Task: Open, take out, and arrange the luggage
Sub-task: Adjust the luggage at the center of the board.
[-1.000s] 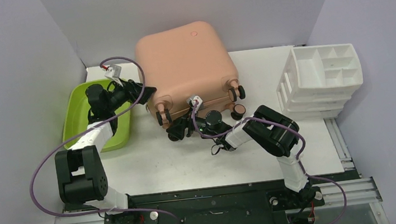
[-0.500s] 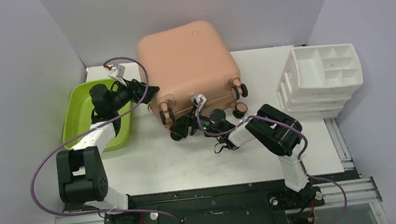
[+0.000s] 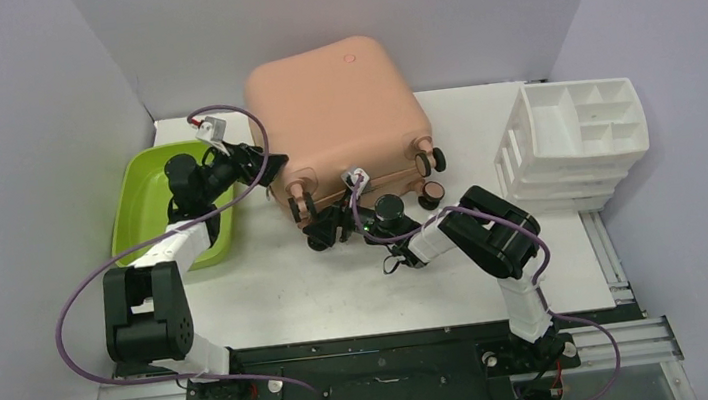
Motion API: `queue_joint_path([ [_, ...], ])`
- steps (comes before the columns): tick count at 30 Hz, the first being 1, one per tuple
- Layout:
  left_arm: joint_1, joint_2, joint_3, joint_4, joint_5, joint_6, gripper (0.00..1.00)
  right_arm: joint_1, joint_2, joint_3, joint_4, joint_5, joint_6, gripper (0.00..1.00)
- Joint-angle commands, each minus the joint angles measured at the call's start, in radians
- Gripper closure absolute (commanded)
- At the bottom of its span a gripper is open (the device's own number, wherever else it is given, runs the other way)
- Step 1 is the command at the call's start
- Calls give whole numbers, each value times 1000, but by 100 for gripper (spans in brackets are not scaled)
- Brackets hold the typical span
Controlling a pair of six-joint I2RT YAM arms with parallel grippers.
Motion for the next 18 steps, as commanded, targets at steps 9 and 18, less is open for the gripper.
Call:
queue_joint_path([
  [9, -174, 69, -56, -57, 301, -98, 2, 13, 23, 49, 71, 124, -32, 42],
  [18, -174, 70, -56, -65, 298, -84, 2, 2, 25, 68, 64, 117, -9, 63],
])
